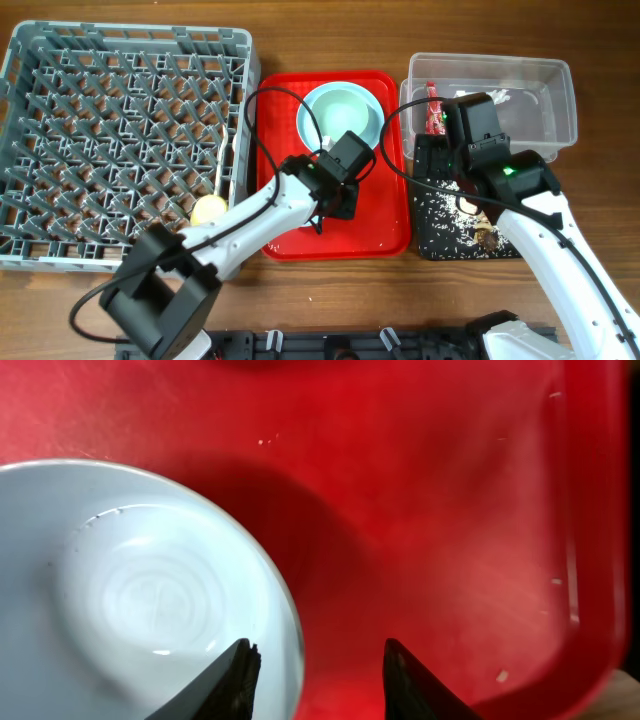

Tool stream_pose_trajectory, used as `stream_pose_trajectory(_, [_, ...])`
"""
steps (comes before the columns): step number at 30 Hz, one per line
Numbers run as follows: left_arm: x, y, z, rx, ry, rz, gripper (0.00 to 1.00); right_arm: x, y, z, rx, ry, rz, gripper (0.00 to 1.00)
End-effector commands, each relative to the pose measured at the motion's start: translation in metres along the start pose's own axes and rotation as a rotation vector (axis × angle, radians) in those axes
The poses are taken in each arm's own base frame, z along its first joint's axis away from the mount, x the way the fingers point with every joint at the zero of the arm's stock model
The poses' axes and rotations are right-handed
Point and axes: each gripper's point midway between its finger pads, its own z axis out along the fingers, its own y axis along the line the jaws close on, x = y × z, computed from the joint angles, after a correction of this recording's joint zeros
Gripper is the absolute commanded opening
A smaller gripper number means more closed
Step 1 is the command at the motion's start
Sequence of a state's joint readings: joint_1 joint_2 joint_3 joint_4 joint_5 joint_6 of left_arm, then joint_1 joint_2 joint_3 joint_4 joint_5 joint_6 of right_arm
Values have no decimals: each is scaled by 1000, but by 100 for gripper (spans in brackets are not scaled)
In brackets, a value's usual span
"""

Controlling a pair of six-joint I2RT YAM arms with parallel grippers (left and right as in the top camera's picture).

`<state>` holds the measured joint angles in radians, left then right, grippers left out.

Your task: Sort waste into correct bins and load items into the dishwasher rack

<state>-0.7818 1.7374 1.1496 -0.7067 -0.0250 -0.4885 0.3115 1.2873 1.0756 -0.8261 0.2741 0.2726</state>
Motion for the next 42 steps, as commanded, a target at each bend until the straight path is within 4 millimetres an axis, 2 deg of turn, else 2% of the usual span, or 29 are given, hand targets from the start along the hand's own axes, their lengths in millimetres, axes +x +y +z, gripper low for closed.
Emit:
stream_pose_trajectory(1, [6,8,20,-51,32,-18,38,-4,-3,-2,15,-14,21,100])
stream_pose_trajectory(3, [7,10,25,-66,37,-17,34,-4,-3,-1,15,-13,21,100])
stream_pose_trajectory(5, [7,10,26,-66,37,-17,12,-4,-3,-1,15,-13,21,100])
stream_pose_trajectory(7, [5,9,25,-62,31,-17,4,-4,-3,-1,15,-13,21,100])
stream_pose_trajectory(11, [2,9,21,-56,20,-16,4,-4,-3,-1,15,-13,21,100])
stream_pose_trajectory(13, [-5,10,8,-49,4,-21,4,-4,-3,-2,15,-14,21,100])
stream_pose_trajectory(15, [-19,5,-18,17,-17,22,4,-4,-3,-1,15,-13,21,100])
stream_pose_trajectory(17, [-38,-1,-60,180,-45,38,4,-4,-3,-1,15,-13,21,100])
stream_pose_trajectory(19, [-55,4,-97,309,-84,23,4,-4,-3,-2,15,-14,21,100])
stream_pose_trajectory(20, [-67,14,-124,416,-120,1,4,-4,-3,-1,15,-13,21,100])
stream_pose_trajectory(22, [-80,37,-160,578,-185,-43,4,-4,-3,-1,15,-13,22,100])
stream_pose_trajectory(26, [-92,107,-207,825,-300,-166,4,-4,-3,-1,15,-13,22,100])
stream_pose_trajectory(28, [-91,136,-220,936,-349,-215,4,-4,-3,-1,15,-13,21,100])
stream_pose_trajectory(30, [-90,168,-216,988,-378,-287,4,-4,-3,-1,15,-13,22,100])
stream_pose_trajectory(31, [-89,178,-210,1020,-376,-315,4,-4,-3,-1,15,-13,21,100])
stream_pose_trajectory(33, [-89,183,-200,1064,-357,-343,4,-4,-3,-1,15,-13,21,100])
stream_pose_trajectory(38, [-86,193,-154,1109,-257,-418,4,-4,-3,-1,15,-13,21,100])
stream_pose_trajectory(42, [-78,202,-130,1026,-190,-440,4,-4,-3,-1,15,-13,21,100])
